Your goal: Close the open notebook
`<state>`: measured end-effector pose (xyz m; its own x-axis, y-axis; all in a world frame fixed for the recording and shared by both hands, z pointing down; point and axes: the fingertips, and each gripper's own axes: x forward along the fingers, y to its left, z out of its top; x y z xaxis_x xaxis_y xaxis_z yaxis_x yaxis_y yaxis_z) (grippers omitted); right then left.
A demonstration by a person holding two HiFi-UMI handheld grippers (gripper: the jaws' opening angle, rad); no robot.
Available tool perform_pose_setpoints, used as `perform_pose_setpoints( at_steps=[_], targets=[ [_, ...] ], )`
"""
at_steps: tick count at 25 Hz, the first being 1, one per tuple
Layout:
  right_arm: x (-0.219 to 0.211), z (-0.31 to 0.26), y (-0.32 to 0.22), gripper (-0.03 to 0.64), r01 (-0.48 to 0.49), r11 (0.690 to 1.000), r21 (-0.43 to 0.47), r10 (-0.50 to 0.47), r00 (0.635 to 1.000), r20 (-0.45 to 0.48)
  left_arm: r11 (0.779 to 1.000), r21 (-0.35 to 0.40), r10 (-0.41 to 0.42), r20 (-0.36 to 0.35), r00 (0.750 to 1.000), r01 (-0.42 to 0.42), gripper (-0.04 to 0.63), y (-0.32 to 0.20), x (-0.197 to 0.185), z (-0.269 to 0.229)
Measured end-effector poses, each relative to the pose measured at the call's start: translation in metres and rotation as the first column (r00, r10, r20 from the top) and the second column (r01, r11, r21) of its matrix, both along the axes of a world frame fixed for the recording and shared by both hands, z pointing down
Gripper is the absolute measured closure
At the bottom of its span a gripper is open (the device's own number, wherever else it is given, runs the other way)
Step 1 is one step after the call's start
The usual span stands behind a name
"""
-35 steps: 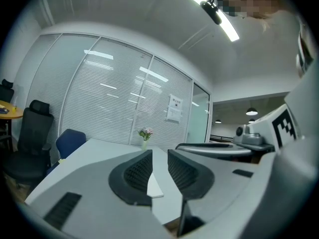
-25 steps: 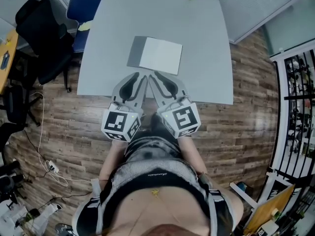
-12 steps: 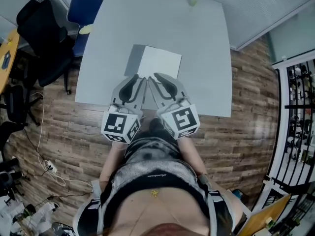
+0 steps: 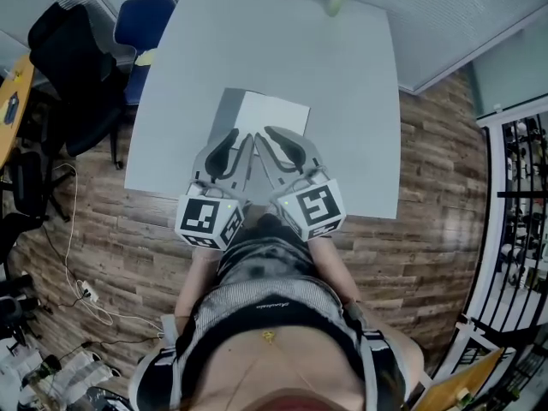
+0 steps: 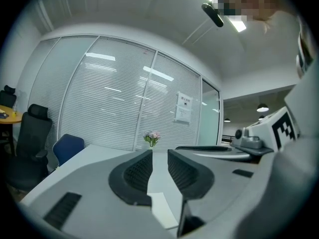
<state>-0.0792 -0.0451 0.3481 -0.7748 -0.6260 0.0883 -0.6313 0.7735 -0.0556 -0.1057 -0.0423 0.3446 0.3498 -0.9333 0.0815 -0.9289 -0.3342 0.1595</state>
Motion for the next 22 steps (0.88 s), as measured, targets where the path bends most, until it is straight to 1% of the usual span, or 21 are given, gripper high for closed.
perform_pose_setpoints(
  at_steps=[5,11,17,22],
  targets=[
    [0.004,0.003,-0.015,0.55,-0.006,1.0,-0.003,0.006,1.0,0.006,1.0,0.002,-0.011,0.014,1.0,0.011,0.526,-0.012,0.001,0.003],
    [0.01,0.009,-0.022,0.546,-0.034,0.999,-0.021,0.034,0.999,-0.008,1.0,-0.006,0.017,0.01,1.0,-0.017,0.526,-0.023,0.005,0.006],
    [0.015,0.012,-0.033,0.546,-0.122,0.992,-0.028,0.121,0.993,-0.014,0.996,-0.009,0.093,0.008,0.996,-0.093,0.526,-0.035,0.005,0.008],
    [0.01,0.01,-0.045,0.546,-0.192,0.981,-0.035,0.191,0.981,-0.014,0.984,-0.014,0.176,0.009,0.984,-0.176,0.526,-0.05,0.001,0.005]
  ],
)
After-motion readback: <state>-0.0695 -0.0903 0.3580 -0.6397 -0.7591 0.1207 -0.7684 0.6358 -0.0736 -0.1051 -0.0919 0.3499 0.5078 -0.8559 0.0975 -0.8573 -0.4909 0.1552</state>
